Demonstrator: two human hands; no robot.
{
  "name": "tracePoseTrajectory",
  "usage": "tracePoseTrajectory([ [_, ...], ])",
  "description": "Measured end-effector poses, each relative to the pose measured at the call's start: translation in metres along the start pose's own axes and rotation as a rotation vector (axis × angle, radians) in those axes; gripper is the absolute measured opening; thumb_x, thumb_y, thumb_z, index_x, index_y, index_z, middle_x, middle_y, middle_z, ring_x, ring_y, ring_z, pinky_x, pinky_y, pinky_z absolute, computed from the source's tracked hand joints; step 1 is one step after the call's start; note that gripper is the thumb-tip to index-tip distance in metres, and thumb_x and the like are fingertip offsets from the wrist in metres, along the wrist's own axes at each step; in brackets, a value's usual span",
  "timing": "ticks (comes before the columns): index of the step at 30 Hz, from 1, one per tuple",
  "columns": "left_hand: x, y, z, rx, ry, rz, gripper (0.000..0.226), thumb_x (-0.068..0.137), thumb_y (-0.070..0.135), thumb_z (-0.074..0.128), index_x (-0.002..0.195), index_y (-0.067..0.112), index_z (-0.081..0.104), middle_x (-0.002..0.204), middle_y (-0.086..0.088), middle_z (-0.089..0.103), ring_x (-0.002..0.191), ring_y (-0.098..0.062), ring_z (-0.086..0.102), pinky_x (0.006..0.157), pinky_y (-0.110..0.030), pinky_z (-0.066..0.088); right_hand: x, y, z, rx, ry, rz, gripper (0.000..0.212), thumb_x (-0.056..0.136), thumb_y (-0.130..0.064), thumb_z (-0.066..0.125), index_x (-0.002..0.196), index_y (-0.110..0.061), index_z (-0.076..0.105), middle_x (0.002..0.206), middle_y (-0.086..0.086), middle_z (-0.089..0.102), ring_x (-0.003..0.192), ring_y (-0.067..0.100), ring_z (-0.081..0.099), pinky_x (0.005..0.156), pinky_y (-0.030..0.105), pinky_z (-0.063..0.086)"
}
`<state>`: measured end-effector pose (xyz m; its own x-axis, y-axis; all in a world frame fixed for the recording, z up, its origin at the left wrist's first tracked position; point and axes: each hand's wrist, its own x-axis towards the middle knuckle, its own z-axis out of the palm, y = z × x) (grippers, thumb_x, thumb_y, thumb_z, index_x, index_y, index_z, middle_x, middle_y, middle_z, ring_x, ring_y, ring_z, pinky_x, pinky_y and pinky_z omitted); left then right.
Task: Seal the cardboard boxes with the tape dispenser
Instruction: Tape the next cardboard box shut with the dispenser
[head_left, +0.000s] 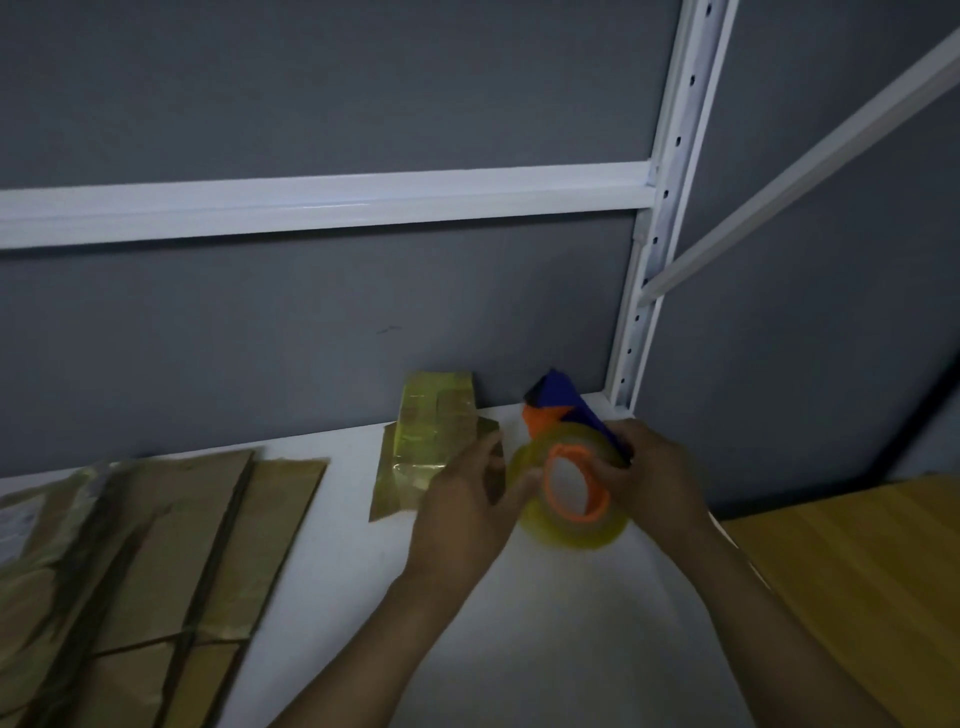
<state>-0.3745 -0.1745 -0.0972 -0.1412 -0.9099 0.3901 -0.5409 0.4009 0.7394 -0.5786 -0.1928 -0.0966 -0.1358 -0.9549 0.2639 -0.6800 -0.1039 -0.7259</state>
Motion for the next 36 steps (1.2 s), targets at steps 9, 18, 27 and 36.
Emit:
tracePoseTrajectory([
  [9,0.004,0.007,-0.023,-0.647,-0.101,-0.181,0.06,0.084,0.0,0.067,0.137,0.019,0.046,0.119,0.006,0.066,0.103,-0.004,0.066,0.077,-0.016,0.052,0.014,-0.04,-0.015,0.544,-0.329,-0.182,0.079,0.063,-0.046,0.072,0.134,-0.038,0.041,0.125,-0.022,0.055,0.11,-0.003,0.057,0.079,0.014,0.049],
  [18,0.036,0.034,-0.065,-0.806,-0.08,-0.662,0.066,0.082,0.071,0.043,0.085,0.012,0.074,0.084,-0.004,0.075,0.075,-0.016,0.068,0.068,-0.029,0.046,0.008,-0.041,-0.003,0.463,-0.31,-0.318,0.075,0.07,-0.029,0.076,0.135,-0.043,0.04,0.104,-0.032,0.058,0.099,-0.001,0.059,0.078,0.01,0.045],
  [27,0.039,0.022,-0.072,-0.553,-0.037,-0.592,0.014,0.091,0.004,0.061,0.078,0.004,0.068,0.057,-0.002,0.068,0.044,-0.008,0.061,0.045,-0.018,0.04,0.017,-0.024,-0.003,0.074,-0.286,-0.462,0.072,0.076,-0.04,0.076,0.133,-0.057,0.034,0.108,-0.01,0.053,0.098,0.0,0.05,0.077,0.011,0.042],
  [36,0.044,-0.031,-0.097,-0.324,0.167,-0.595,0.025,0.095,0.012,0.061,0.071,0.006,0.069,0.068,-0.014,0.066,0.054,-0.016,0.053,0.055,-0.024,0.041,0.026,-0.007,-0.019,-0.247,-0.346,-0.421,0.075,0.078,-0.045,0.074,0.138,-0.048,0.03,0.101,-0.018,0.043,0.088,0.001,0.047,0.069,0.006,0.038],
])
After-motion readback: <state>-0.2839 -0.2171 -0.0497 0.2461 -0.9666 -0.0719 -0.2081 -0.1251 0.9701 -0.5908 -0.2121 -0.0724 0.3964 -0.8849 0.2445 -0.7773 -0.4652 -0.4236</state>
